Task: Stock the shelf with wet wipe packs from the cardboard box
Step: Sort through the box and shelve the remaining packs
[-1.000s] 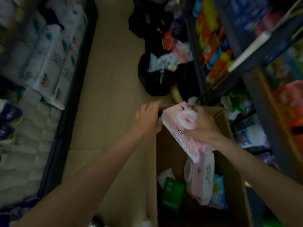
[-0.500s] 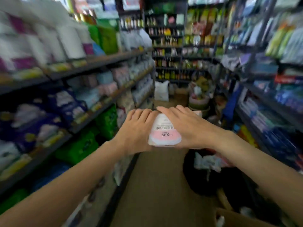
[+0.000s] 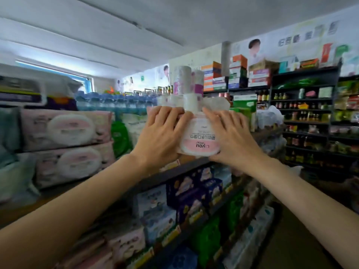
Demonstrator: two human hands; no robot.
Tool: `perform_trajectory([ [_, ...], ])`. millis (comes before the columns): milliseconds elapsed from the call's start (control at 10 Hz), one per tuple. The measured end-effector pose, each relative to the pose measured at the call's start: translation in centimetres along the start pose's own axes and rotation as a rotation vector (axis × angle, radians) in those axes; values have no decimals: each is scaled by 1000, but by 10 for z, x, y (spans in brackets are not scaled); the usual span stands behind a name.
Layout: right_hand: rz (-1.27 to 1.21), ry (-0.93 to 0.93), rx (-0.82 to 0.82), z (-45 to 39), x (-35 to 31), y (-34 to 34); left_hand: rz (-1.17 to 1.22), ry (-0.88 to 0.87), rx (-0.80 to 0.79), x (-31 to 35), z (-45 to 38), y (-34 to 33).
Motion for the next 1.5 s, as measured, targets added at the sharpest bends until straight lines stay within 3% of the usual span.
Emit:
perform_trajectory([
  [300, -278, 72, 136, -79, -63, -48, -318, 63, -73, -92, 31, -3],
  [400, -369, -117, 207, -104, -53, -52, -328, 254, -57, -121, 26, -12],
  [500, -1373, -505, -119, -123, -48, -78, -388, 382, 0, -151, 15, -14],
  [600, -2180, -518, -611, -141, -106, -89, -632, 206, 68, -153, 1, -11],
  [700, -2366, -609, -615, -173, -136, -99, -807, 29, 28, -150, 1, -14],
  [800, -2433, -811, -599, -199, -165, -114, -865, 35, -26, -157, 8, -16],
  [900, -2371, -884, -506, -220, -184, -124, -783, 120, -87, -161, 14, -14],
  [1000, -2348, -759, -239, -234, -179, -116, -532, 215, -161, -168, 18, 5],
  [1100, -2082, -411, 145, -240, -147, -92, -385, 439, -119, -194, 32, 49],
  [1200, -1686, 85, 379, -214, -135, -41, -287, 593, 11, -218, 49, 83],
  [1300, -1143, 423, 374, -170, -162, -20, -158, 562, -6, -216, 63, 87],
  [1400, -914, 563, 126, -146, -198, -44, -141, 405, -327, -206, 92, 68],
  [1500, -583, 656, 140, -118, -230, -71, -363, 222, -712, -194, 139, 50],
])
Point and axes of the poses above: each hand's wrist, its own z-axis away from the middle knuckle, its own y-axis out of the back of the hand, x = y × z, the point moved 8 cm from there along -z, towards the middle knuckle, and after that the axes turned 3 degrees about -y, right-handed, at the moved point
